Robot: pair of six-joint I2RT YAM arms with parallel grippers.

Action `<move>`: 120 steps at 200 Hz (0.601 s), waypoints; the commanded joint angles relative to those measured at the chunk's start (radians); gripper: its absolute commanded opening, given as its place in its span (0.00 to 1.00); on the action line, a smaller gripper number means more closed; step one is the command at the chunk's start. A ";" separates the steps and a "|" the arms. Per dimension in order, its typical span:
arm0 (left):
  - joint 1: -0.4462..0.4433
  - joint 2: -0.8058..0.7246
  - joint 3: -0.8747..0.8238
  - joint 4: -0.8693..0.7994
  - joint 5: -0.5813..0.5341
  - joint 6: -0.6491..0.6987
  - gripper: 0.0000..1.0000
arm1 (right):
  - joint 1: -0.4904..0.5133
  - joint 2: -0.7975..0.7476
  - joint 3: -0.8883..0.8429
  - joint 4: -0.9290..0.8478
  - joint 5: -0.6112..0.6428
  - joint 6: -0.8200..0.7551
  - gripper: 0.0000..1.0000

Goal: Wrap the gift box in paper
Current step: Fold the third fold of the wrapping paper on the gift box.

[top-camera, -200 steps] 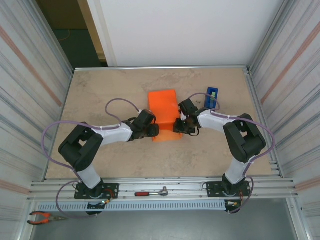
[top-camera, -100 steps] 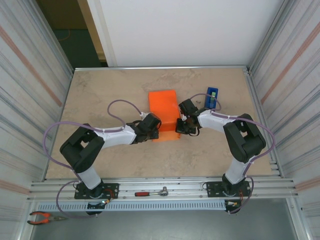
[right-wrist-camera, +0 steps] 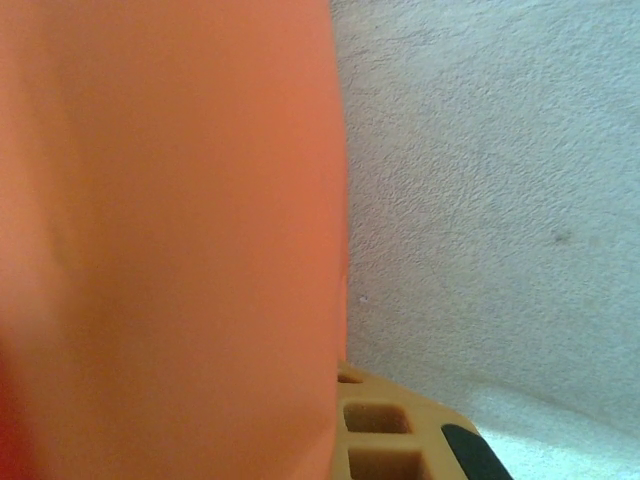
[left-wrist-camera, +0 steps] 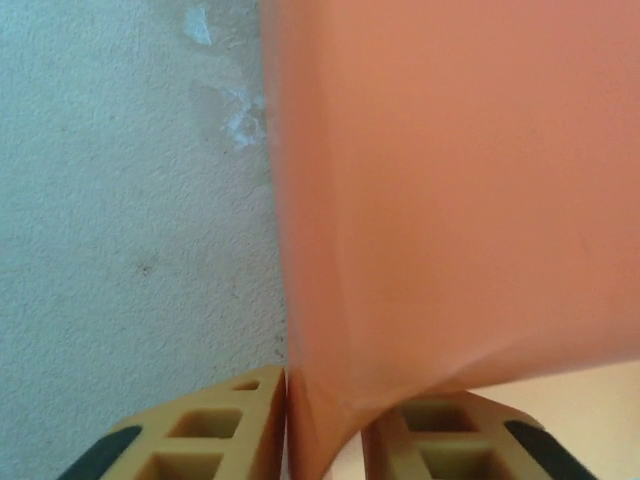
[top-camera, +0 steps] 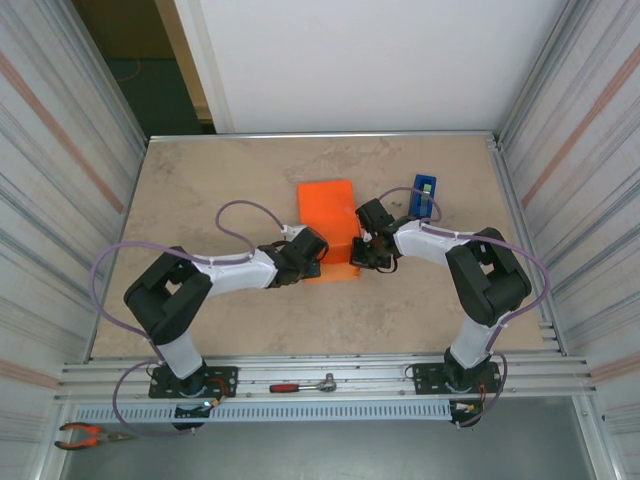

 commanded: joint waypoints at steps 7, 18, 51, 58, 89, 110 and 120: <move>-0.016 0.024 0.043 -0.059 -0.036 -0.028 0.00 | 0.013 -0.014 -0.004 -0.021 0.015 0.028 0.00; -0.015 0.031 0.049 -0.077 -0.037 -0.039 0.00 | 0.015 -0.013 -0.004 -0.022 0.017 0.029 0.00; -0.024 0.036 0.043 -0.099 -0.027 -0.078 0.32 | 0.018 -0.018 -0.004 -0.023 0.020 0.034 0.00; -0.028 0.034 0.037 -0.097 -0.030 -0.083 0.21 | 0.017 -0.021 -0.004 -0.023 0.021 0.035 0.00; -0.050 0.030 0.028 -0.104 -0.038 -0.108 0.24 | 0.020 -0.021 -0.006 -0.022 0.024 0.038 0.00; -0.058 0.033 0.023 -0.105 -0.044 -0.121 0.00 | 0.023 -0.023 -0.006 -0.024 0.022 0.040 0.03; -0.059 0.035 0.019 -0.106 -0.049 -0.130 0.00 | 0.022 -0.029 -0.005 -0.029 0.022 0.039 0.17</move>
